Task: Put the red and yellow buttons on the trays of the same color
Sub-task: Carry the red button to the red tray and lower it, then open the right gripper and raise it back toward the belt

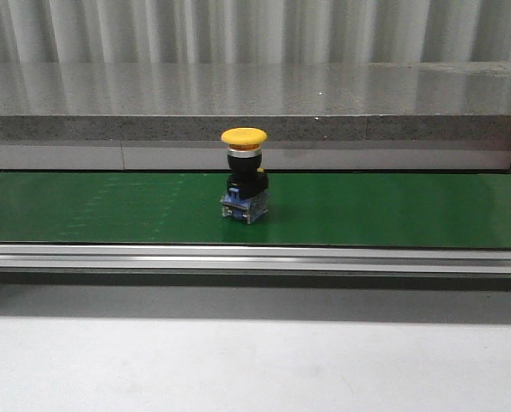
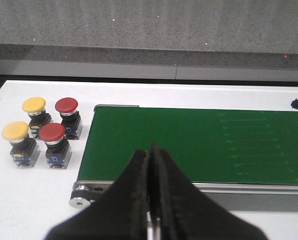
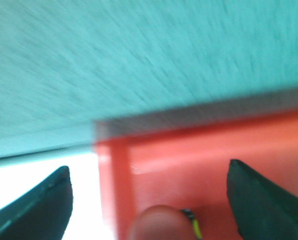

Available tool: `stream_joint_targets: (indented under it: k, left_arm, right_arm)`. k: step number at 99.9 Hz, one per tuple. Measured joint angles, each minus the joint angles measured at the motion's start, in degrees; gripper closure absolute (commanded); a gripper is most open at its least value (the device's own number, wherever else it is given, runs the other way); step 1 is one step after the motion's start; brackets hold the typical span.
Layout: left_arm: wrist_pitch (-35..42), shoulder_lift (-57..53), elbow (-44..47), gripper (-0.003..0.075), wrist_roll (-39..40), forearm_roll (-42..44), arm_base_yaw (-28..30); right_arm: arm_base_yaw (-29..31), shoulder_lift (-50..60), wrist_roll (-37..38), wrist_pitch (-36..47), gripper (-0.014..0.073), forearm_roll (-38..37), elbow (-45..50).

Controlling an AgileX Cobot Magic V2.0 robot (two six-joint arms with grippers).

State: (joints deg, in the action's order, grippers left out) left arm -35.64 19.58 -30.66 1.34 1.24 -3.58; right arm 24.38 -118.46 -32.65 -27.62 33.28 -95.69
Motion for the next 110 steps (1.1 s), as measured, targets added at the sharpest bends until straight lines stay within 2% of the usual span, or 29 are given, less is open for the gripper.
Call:
stream_joint_targets:
  k: [26, 40, 54, 80, 110]
  left_arm:
    - [0.0, 0.0, 0.0, 0.0741, 0.0, 0.0, 0.0]
    - [0.0, 0.0, 0.0, 0.0741, 0.0, 0.0, 0.0]
    - [0.0, 0.0, 0.0, 0.0741, 0.0, 0.0, 0.0]
    - [0.0, 0.0, 0.0, 0.0741, 0.0, 0.0, 0.0]
    - [0.0, 0.0, 0.0, 0.0741, 0.0, 0.0, 0.0]
  right_arm:
    - [-0.7, 10.6, 0.0, -10.1, -0.0029, 0.0, 0.8]
    - [-2.4, 19.8, -1.2, -10.6, -0.0029, 0.0, 7.9]
    - [-5.5, 30.0, -3.5, -9.3, -0.0029, 0.0, 18.9]
    - [-15.5, 41.4, -4.8, -9.3, -0.0029, 0.0, 34.1]
    - [-27.5, 40.9, -10.2, -13.8, -0.0029, 0.0, 39.6]
